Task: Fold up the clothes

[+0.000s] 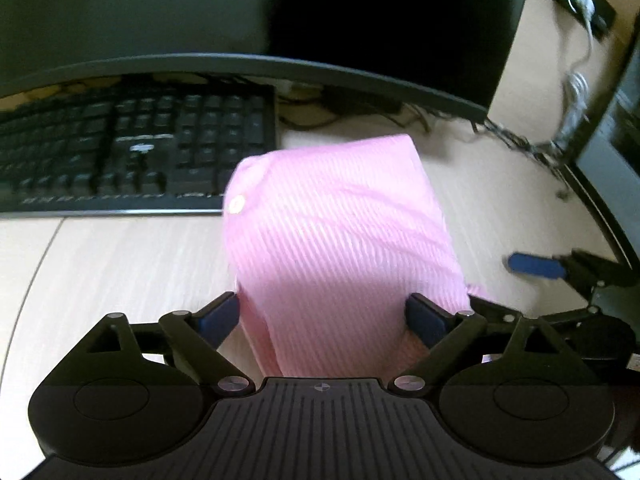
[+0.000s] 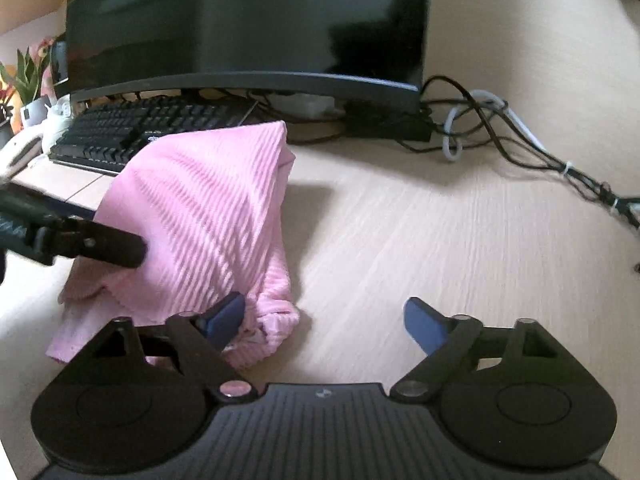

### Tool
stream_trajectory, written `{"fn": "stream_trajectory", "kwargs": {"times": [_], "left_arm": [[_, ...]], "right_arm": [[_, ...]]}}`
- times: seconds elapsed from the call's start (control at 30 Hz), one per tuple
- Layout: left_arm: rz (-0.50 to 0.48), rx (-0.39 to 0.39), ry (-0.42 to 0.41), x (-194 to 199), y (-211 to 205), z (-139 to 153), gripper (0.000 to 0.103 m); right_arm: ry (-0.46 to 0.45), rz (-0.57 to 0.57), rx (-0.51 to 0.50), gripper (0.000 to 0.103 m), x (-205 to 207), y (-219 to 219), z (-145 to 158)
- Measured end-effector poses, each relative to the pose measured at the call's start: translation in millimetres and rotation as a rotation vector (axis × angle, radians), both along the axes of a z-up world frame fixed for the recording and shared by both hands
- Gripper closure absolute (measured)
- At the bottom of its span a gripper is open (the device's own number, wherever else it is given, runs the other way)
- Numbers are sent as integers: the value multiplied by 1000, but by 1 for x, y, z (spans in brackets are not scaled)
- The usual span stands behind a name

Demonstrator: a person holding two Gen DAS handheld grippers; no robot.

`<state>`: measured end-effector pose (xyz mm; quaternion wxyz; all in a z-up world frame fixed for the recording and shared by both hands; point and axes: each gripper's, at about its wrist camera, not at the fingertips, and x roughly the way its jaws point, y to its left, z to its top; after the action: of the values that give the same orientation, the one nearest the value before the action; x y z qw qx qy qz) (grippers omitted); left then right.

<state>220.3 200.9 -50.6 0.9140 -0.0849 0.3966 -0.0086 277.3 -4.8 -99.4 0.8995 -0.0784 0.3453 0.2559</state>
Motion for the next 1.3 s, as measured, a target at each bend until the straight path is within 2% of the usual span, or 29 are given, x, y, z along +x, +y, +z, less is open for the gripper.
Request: {"fn": "stream_trajectory", "kwargs": {"times": [0.03,0.13,0.3,0.4,0.53,0.7,0.8,0.93,1.1,1.2,1.3], "left_arm": [[26,13,-17,-6,-3,1,9],[124,70,-66,-35,-13,9,9],[209,90,-143,-93,-42,33,1],[278,83,-163,-124,-65,39,0],[418,7,-208,-160,-95,44,0],[390,86,-278,-178,-125,45,0],[370,96,-299,-182,-131,51,0],[368,125,-312,-188,-137,59,0],[383,184,-303,-194,-140,62,0],[395,162,-307,-196,-136,62,0],[408,119,-267,-196,-132,57,0]], "right_arm": [[4,-10,3,0,4,0,-2],[44,-6,49,0,11,-7,1],[2,35,122,0,-12,-36,22],[-51,57,172,0,-40,-59,42],[-103,77,218,0,-85,-89,63],[-169,43,239,0,-131,-117,68],[-183,51,223,0,-134,-118,70],[-218,35,250,0,-137,-119,81],[-230,62,223,0,-142,-114,84],[-226,69,216,0,-143,-113,83],[-222,76,208,0,-144,-112,82]]}}
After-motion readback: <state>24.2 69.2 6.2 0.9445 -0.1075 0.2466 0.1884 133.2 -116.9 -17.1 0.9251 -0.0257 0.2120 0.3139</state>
